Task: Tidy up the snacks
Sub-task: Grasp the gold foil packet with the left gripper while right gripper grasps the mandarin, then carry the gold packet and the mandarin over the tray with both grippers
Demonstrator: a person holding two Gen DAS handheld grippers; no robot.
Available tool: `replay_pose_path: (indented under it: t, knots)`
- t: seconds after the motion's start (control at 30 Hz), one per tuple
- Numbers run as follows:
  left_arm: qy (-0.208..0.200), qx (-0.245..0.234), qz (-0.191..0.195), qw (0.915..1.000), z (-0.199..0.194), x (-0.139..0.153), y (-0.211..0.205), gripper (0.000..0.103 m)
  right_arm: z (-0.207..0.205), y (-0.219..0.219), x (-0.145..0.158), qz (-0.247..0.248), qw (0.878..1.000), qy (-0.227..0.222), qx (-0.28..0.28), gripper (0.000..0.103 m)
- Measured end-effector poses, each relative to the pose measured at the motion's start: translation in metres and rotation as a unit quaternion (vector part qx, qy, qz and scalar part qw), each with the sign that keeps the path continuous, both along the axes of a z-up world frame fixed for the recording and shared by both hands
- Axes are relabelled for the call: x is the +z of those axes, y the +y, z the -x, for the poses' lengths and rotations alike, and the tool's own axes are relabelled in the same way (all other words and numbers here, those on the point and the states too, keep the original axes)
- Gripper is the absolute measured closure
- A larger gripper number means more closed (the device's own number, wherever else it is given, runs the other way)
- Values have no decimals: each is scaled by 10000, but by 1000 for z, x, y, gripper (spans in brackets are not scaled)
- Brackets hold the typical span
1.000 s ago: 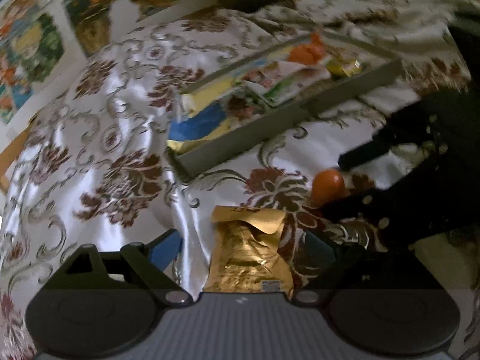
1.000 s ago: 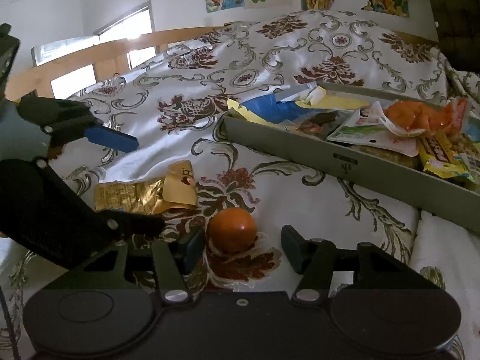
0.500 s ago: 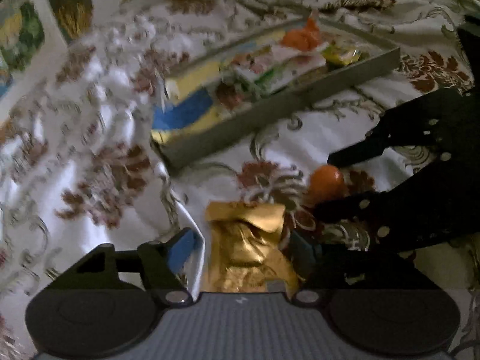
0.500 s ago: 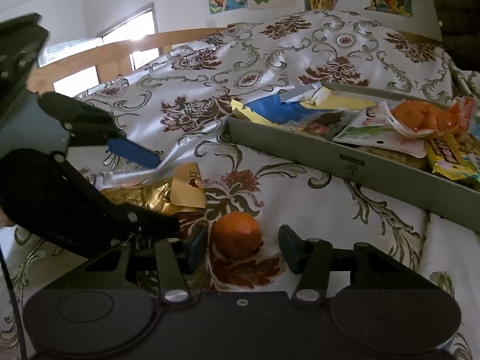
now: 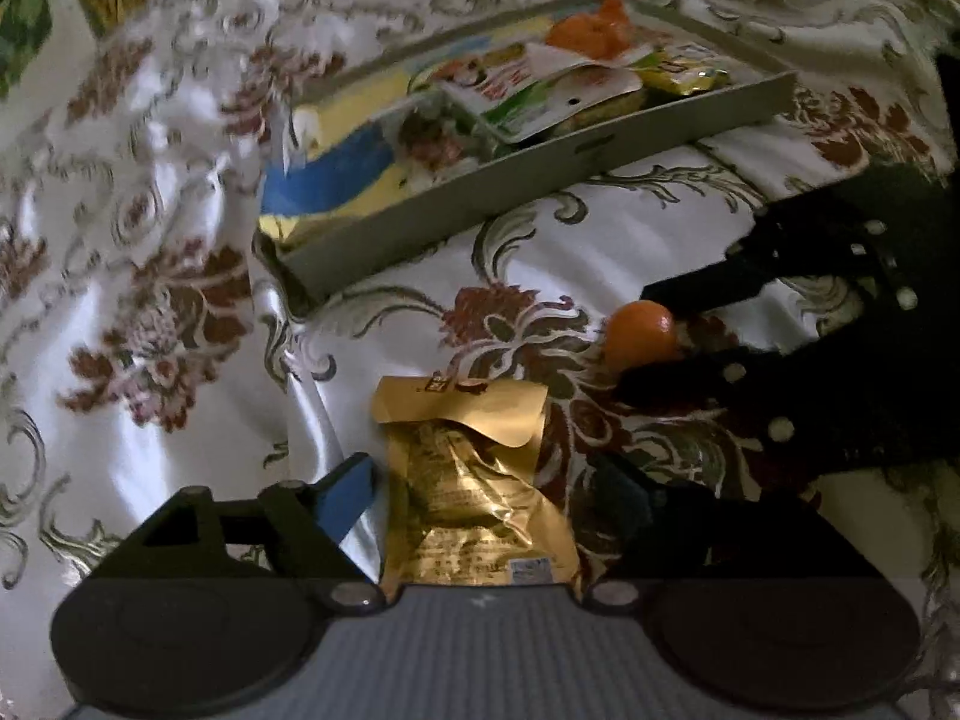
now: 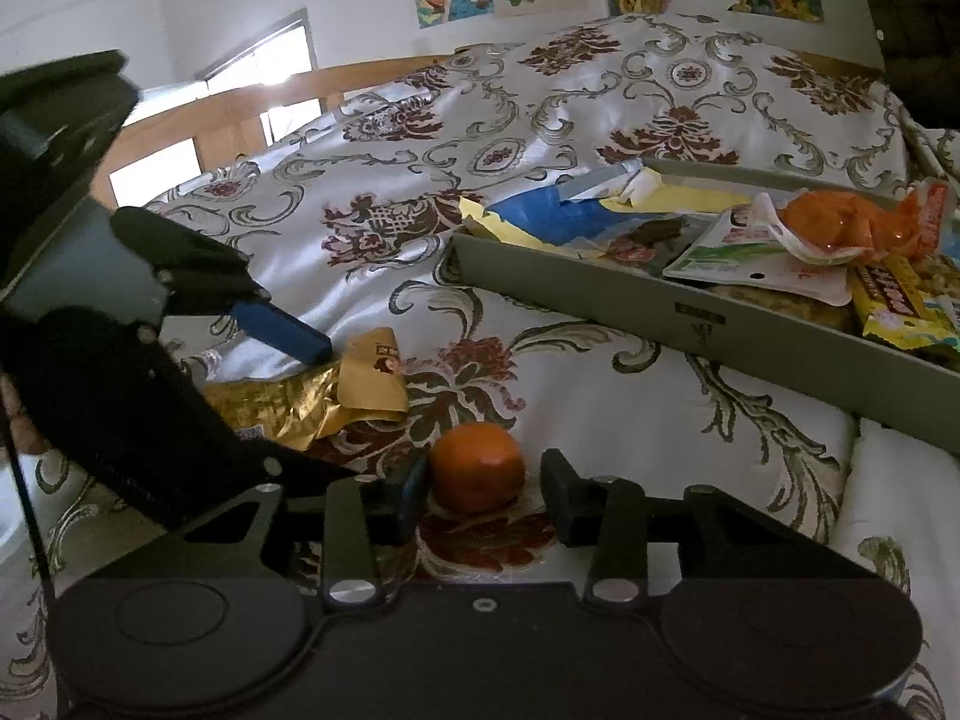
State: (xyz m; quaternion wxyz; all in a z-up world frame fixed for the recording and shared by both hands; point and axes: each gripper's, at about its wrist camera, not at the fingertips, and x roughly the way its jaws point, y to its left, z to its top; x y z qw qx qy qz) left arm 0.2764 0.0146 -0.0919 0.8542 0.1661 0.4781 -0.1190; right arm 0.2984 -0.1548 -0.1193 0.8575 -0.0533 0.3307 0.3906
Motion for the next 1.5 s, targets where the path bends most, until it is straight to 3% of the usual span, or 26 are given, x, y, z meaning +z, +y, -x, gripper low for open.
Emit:
replay_pose_path:
  t: [0.2, 0.37, 0.5, 0.63, 0.87, 0.97, 1.1, 1.23, 1.5]
  knots:
    - [128, 194, 128, 9996, -4, -2, 4, 17, 0, 0, 0, -5, 10000, 8, -3, 60]
    - [155, 618, 348, 9974, -1, 1, -1, 36, -3, -5, 0, -124, 9998, 142, -75, 62]
    - [174, 647, 423, 9969, -3, 2, 2, 36, -3, -6, 1, -123, 9998, 126, -68, 63]
    - [230, 539, 477, 9971, -4, 2, 5, 34, -5, -10, 2, -239, 9994, 215, -94, 66]
    - [199, 313, 277, 9989, -8, -6, -4, 13, -7, -12, 2, -304, 9991, 288, -110, 67]
    - [199, 289, 326, 9989, -8, -7, -2, 13, -7, -12, 3, -304, 9991, 284, -110, 67]
    - [165, 300, 425, 9985, -5, -4, 1, 26, -7, -12, 2, -295, 9991, 281, -117, 67]
    - [124, 328, 542, 9979, -1, 1, 3, 45, -7, -13, 4, -277, 9992, 254, -150, 67]
    - [4, 563, 578, 9967, 5, 8, 3, 48, -5, -14, 7, -241, 9994, 185, -167, 67]
